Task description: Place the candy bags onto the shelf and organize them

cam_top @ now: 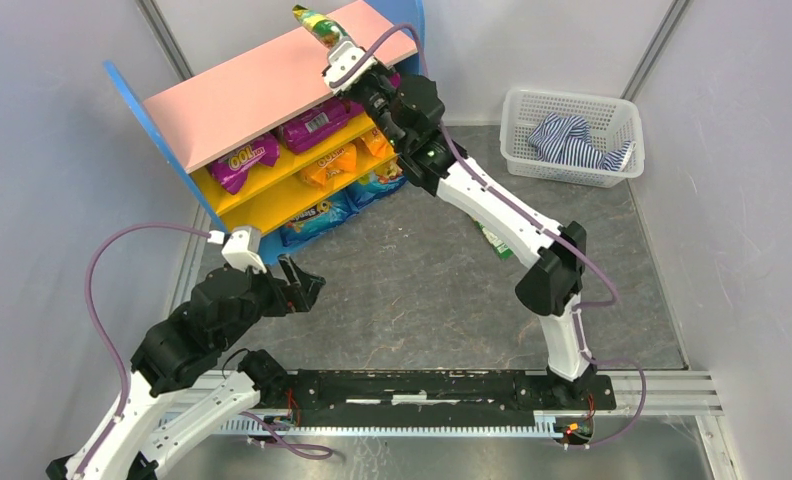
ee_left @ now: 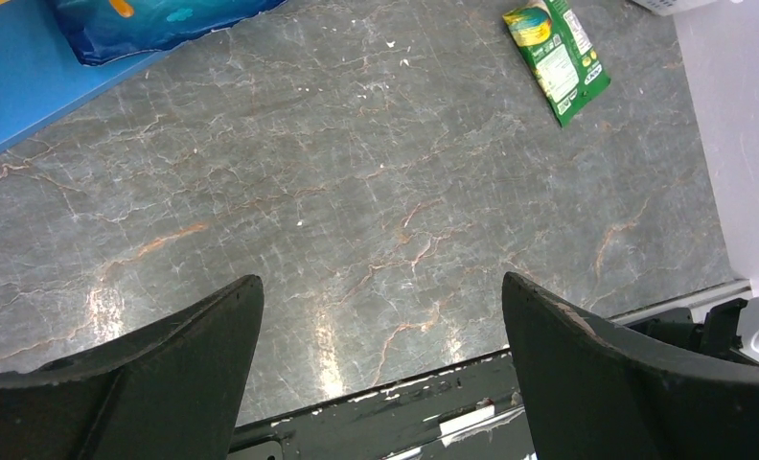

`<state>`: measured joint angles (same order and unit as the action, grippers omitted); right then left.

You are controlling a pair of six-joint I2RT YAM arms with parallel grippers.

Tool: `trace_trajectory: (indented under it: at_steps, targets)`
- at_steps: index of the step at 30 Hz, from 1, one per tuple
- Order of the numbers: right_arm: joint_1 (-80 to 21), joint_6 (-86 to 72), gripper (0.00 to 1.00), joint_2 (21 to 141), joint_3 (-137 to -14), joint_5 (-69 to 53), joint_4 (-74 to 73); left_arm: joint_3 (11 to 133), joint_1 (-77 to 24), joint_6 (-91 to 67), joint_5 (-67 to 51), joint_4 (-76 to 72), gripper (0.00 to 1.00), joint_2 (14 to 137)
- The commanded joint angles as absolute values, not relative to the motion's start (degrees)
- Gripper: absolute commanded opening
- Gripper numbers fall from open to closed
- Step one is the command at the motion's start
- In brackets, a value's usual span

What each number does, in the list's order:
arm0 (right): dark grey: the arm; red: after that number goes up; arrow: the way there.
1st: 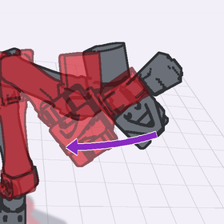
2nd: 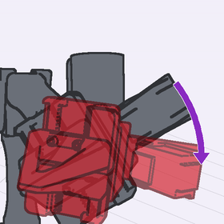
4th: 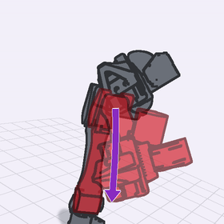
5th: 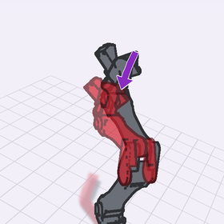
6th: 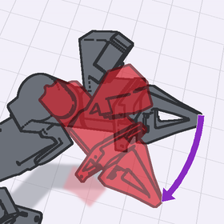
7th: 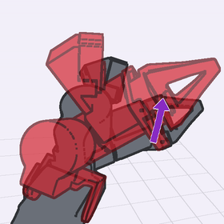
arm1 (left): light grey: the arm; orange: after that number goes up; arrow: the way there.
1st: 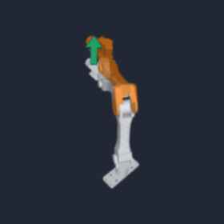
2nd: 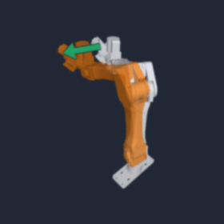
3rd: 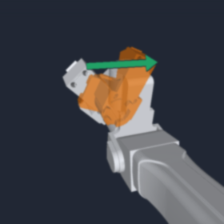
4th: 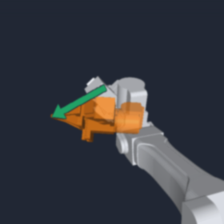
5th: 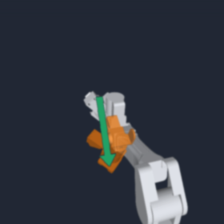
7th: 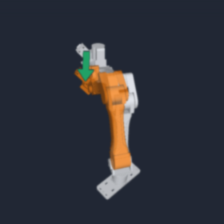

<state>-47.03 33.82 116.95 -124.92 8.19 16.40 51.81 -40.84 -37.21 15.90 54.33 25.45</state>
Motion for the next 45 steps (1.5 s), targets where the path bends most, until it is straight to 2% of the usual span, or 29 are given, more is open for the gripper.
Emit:
trace_trajectory:
  at_steps: [1,9,20,21,23,25,27,29,32,45]
  targets:
    - [-43.9,41.3,0.0,118.1,-129.4,6.1,27.7,51.7,-40.6,-35.1,15.4,53.8,1.0,24.2]
    - [-36.6,35.3,0.0,123.9,-133.1,-0.6,32.8,51.8,-40.5,-35.8,16.5,53.8,1.0,25.6]
    - [-34.5,33.5,0.01,128.5,-134.6,-4.8,35.9,52.0,-40.6,-35.9,16.9,53.8,1.0,28.0]
    - [-34.5,33.2,0.07,128.6,-134.6,-4.8,36.0,52.0,-40.5,-36.0,17.0,53.8,1.0,28.1]
    - [-34.4,32.7,0.29,128.7,-134.4,-5.2,35.9,52.0,-40.6,-36.0,17.1,53.8,1.0,28.4]
    - [-34.5,31.9,0.58,128.7,-134.3,-4.8,35.7,52.1,-40.5,-36.0,17.2,53.8,1.0,28.6]
    - [-34.4,30.9,0.8,128.5,-134.4,-4.1,34.7,52.1,-40.5,-36.0,17.1,53.8,1.0,28.6]
    - [-34.5,29.9,0.9,127.6,-134.2,-4.7,32.7,52.1,-40.5,-36.0,17.1,53.8,1.0,28.7]
    - [-34.5,27.1,0.98,124.6,-131.6,-6.1,30.4,52.1,-40.5,-36.0,17.1,53.8,1.0,28.6]
    - [-35.6,7.2,0.96,116.4,-127.1,-8.6,24.4,52.1,-40.5,-36.0,17.0,53.8,1.0,28.3]
